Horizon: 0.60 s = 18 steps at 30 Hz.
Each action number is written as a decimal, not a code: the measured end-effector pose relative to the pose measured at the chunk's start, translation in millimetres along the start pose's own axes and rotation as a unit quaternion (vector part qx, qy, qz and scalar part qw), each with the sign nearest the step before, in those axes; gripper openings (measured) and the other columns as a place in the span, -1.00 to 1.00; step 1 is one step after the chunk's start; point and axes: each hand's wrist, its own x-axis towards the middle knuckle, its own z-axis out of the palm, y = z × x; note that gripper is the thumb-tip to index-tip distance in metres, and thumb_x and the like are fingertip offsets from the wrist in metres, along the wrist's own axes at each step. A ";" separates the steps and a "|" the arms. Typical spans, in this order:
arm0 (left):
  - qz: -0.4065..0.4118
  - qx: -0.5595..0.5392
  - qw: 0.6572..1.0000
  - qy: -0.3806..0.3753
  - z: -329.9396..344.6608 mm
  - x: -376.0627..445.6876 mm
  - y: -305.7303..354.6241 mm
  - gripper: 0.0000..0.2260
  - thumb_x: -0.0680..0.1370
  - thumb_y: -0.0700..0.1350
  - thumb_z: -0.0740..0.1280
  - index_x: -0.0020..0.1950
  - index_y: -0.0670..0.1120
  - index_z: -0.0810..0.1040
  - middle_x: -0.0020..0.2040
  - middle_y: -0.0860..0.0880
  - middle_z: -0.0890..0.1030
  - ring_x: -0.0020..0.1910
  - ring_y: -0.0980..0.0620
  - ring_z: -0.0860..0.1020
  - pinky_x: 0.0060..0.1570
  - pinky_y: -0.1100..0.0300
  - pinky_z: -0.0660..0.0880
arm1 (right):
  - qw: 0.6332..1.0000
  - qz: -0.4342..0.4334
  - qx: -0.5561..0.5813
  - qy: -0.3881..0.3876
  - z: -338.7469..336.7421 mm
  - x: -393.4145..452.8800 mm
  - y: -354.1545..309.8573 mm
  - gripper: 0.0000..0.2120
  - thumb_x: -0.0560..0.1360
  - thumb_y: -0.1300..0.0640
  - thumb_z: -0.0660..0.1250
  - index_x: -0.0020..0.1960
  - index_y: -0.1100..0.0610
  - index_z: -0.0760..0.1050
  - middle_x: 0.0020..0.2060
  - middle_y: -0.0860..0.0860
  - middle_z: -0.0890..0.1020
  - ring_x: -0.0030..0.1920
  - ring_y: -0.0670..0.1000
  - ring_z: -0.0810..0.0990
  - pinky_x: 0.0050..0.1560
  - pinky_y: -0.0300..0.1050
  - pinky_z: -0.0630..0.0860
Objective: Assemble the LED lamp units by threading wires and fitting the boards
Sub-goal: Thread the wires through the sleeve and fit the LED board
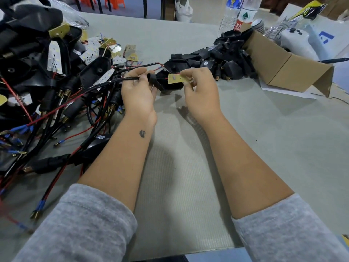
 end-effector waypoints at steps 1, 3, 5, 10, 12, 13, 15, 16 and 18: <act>-0.001 -0.009 1.000 0.000 -0.1 0.1 0.2 -0.80 0.65 -0.29 0.13 -0.06 -0.06 0.45 -0.12 -0.05 0.61 -0.02 0.00 0.61 0.15 0.07 0.56 | 1.000 0.000 0.014 0.010 0.1 0.1 -0.8 -0.79 0.58 0.26 0.23 0.14 0.12 0.58 0.03 -0.04 0.47 0.04 -0.07 0.49 0.05 -0.30 0.41; -0.006 -0.027 1.000 -0.004 0.0 -0.6 1.0 -0.81 0.66 -0.29 0.12 -0.05 -0.07 0.44 -0.14 -0.04 0.61 -0.09 0.03 0.61 0.05 0.12 0.59 | 0.999 0.003 0.039 0.030 -0.4 -0.5 -2.5 -0.84 0.60 0.21 0.23 0.04 0.12 0.59 -0.05 -0.05 0.49 -0.07 -0.16 0.45 -0.04 -0.40 0.35; -0.012 -0.046 0.999 -0.012 0.4 -1.9 1.3 -0.81 0.67 -0.28 0.12 -0.04 -0.07 0.44 -0.14 -0.04 0.61 -0.15 0.07 0.61 -0.06 0.17 0.61 | 0.997 0.017 0.066 0.039 -0.8 -1.4 -4.6 -0.87 0.59 0.20 0.24 -0.05 0.12 0.57 -0.14 -0.07 0.51 -0.15 -0.20 0.44 -0.09 -0.42 0.34; -0.024 -0.064 0.997 -0.043 2.9 -3.0 1.9 -0.82 0.69 -0.21 0.06 0.02 -0.06 0.42 -0.09 -0.08 0.61 -0.13 0.01 0.61 0.14 -0.02 0.55 | 0.984 0.096 0.146 0.028 -1.3 -1.2 -9.8 -0.86 0.55 0.27 0.25 -0.11 0.07 0.52 -0.21 0.01 0.61 -0.17 0.01 0.56 -0.05 -0.02 0.54; -0.039 -0.060 0.996 -0.059 4.9 -4.0 2.2 -0.82 0.69 -0.20 0.07 0.00 -0.07 0.43 -0.03 -0.11 0.62 -0.06 -0.02 0.62 0.19 -0.02 0.54 | 0.981 0.115 0.152 0.032 -2.6 -0.7 -9.5 -0.82 0.55 0.26 0.25 -0.14 0.02 0.49 -0.17 0.09 0.63 -0.10 0.14 0.59 0.00 0.08 0.56; -0.047 -0.057 0.995 -0.071 6.1 -4.9 2.0 -0.82 0.69 -0.23 0.08 -0.02 -0.08 0.44 0.00 -0.12 0.63 -0.04 -0.02 0.62 0.18 0.01 0.55 | 0.980 0.122 0.154 0.036 -3.4 -0.5 -9.2 -0.81 0.55 0.26 0.25 -0.16 0.01 0.48 -0.17 0.09 0.62 -0.09 0.15 0.59 0.01 0.10 0.57; -0.055 -0.043 0.993 -0.095 8.1 -7.1 0.6 -0.80 0.67 -0.28 0.10 -0.05 -0.10 0.46 0.00 -0.13 0.62 -0.04 -0.02 0.62 0.10 0.09 0.57 | 0.977 0.131 0.160 0.048 -4.3 0.0 -7.7 -0.81 0.55 0.25 0.27 -0.16 0.00 0.48 -0.20 0.06 0.60 -0.14 0.09 0.57 0.00 0.09 0.57; -0.057 -0.031 0.993 -0.104 8.8 -8.1 -0.6 -0.80 0.66 -0.30 0.11 -0.04 -0.11 0.47 -0.02 -0.12 0.63 -0.05 -0.01 0.62 0.05 0.14 0.58 | 0.976 0.132 0.163 0.055 -4.3 0.2 -6.5 -0.81 0.54 0.25 0.28 -0.16 -0.01 0.48 -0.22 0.06 0.58 -0.18 0.05 0.55 -0.02 0.05 0.57; -0.057 -0.004 0.992 -0.112 9.6 -9.6 -3.2 -0.81 0.65 -0.33 0.12 0.02 -0.14 0.49 -0.07 -0.09 0.62 -0.06 0.02 0.61 0.03 0.18 0.58 | 0.975 0.131 0.166 0.066 -4.6 0.6 -4.9 -0.81 0.53 0.24 0.31 -0.17 -0.01 0.46 -0.26 0.06 0.54 -0.24 0.01 0.51 -0.11 -0.04 0.51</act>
